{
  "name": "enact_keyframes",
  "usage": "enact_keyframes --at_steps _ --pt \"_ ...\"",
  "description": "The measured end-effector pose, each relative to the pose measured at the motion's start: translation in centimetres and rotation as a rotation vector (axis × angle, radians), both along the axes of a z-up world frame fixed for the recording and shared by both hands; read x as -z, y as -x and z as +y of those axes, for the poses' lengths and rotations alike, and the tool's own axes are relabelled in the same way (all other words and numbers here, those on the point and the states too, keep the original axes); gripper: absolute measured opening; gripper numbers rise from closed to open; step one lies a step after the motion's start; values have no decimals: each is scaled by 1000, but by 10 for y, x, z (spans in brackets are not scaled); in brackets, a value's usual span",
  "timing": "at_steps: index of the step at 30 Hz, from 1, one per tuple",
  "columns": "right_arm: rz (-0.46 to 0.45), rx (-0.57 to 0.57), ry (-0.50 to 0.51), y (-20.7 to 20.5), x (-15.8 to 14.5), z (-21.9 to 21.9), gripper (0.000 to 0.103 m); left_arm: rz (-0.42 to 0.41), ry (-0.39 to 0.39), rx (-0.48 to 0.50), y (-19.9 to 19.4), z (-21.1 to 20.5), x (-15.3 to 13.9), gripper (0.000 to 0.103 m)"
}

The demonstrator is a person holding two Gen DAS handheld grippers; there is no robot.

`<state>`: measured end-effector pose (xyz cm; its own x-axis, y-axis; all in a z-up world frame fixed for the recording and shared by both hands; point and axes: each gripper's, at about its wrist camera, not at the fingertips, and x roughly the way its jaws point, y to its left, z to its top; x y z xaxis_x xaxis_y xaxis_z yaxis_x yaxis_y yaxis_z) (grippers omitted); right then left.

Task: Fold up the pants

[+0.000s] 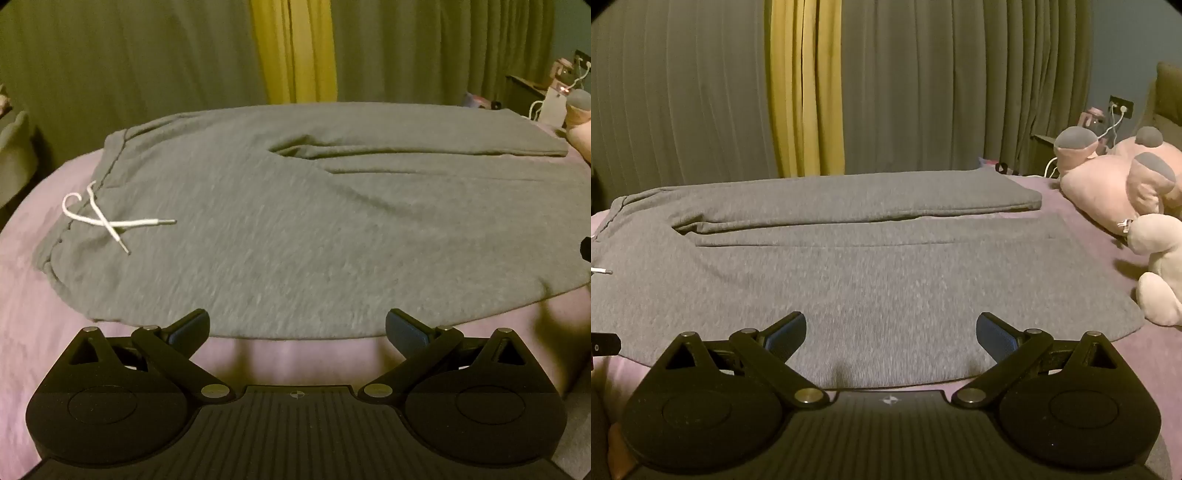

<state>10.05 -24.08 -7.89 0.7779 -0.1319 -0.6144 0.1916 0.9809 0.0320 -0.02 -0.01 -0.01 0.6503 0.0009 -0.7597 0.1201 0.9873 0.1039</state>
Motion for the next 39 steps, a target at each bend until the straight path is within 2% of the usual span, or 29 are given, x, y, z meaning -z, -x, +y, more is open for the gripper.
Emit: enact_keyframes --at_steps 39 --pt "-2 -7 14 1 2 4 99 31 10 -24 0 3 6 103"
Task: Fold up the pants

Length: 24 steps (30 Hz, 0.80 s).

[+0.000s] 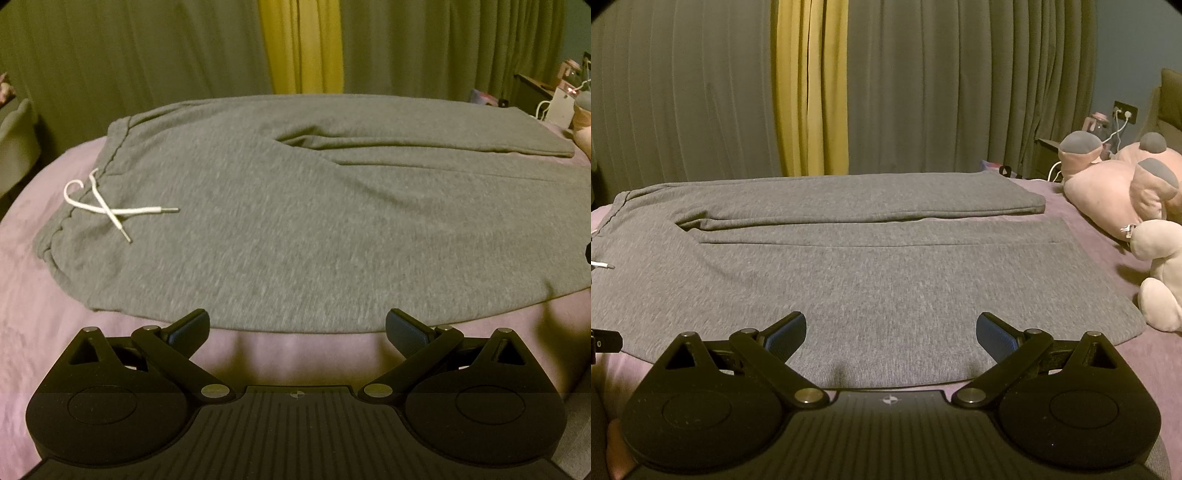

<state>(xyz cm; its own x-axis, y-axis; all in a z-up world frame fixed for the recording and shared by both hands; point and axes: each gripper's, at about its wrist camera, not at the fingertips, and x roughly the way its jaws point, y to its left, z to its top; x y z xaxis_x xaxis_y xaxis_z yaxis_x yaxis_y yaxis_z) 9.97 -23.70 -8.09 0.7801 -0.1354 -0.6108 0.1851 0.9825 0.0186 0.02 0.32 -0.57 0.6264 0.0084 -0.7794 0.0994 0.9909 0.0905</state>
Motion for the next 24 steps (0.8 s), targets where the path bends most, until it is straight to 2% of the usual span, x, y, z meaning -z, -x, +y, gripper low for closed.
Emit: enact_keyframes --at_steps 24 --pt "1 0 3 0 0 0 99 12 6 -7 -1 1 0 103"
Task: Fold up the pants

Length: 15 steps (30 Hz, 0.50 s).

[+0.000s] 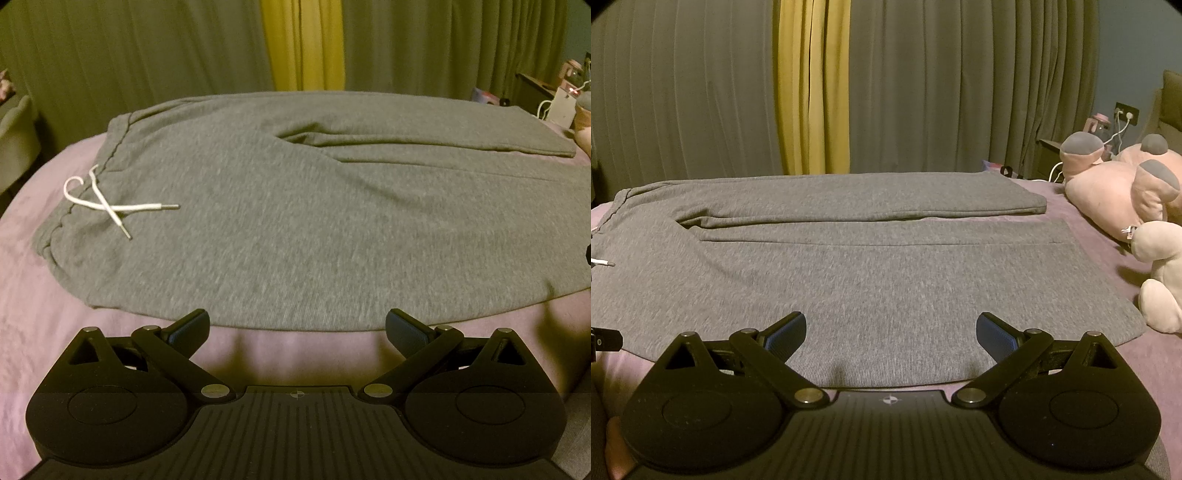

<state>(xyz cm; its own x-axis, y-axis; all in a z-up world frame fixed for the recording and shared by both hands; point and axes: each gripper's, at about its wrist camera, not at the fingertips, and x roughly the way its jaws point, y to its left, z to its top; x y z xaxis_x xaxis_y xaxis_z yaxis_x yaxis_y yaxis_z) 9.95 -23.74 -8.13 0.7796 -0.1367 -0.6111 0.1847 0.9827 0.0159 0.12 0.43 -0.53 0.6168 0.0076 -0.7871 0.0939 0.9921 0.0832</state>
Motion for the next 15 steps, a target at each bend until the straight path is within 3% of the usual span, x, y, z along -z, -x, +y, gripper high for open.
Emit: enact_keyframes --at_steps 15 --pt "1 0 2 0 1 1 99 7 4 -3 -1 1 1 103"
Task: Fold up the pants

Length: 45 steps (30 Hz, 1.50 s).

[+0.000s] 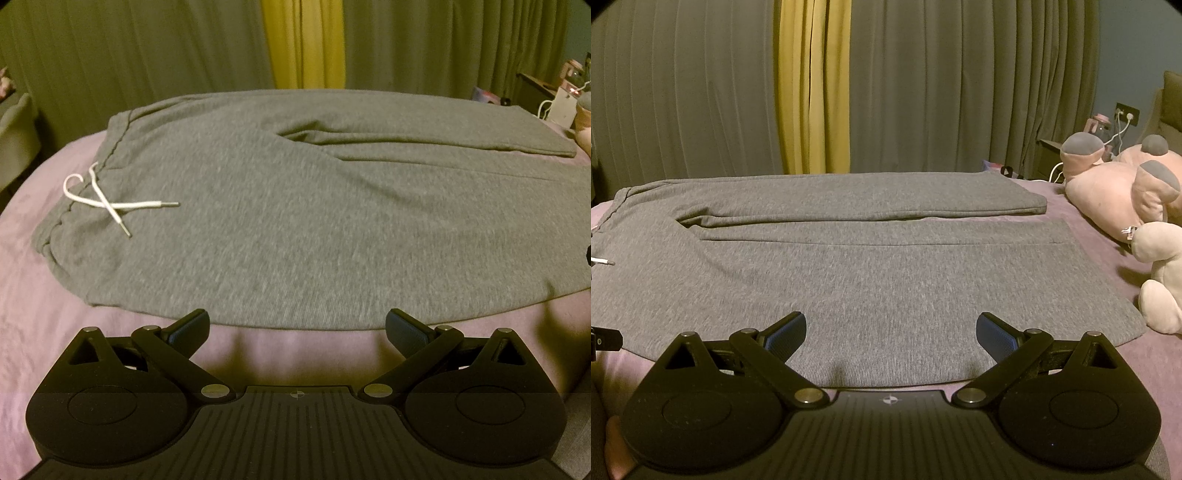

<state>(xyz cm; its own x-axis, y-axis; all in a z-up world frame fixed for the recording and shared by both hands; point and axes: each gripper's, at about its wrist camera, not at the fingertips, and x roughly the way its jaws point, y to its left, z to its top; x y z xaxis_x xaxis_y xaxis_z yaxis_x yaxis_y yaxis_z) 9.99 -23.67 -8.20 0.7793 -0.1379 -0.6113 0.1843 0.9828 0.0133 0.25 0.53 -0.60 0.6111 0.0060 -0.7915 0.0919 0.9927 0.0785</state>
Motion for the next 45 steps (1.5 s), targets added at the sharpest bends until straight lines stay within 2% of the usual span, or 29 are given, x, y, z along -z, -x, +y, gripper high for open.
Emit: enact_keyframes --at_steps 31,45 --pt "16 -10 4 1 5 -1 99 11 11 -10 -2 2 -2 103" --pt "19 -61 24 0 0 5 99 43 1 -31 -8 2 0 103"
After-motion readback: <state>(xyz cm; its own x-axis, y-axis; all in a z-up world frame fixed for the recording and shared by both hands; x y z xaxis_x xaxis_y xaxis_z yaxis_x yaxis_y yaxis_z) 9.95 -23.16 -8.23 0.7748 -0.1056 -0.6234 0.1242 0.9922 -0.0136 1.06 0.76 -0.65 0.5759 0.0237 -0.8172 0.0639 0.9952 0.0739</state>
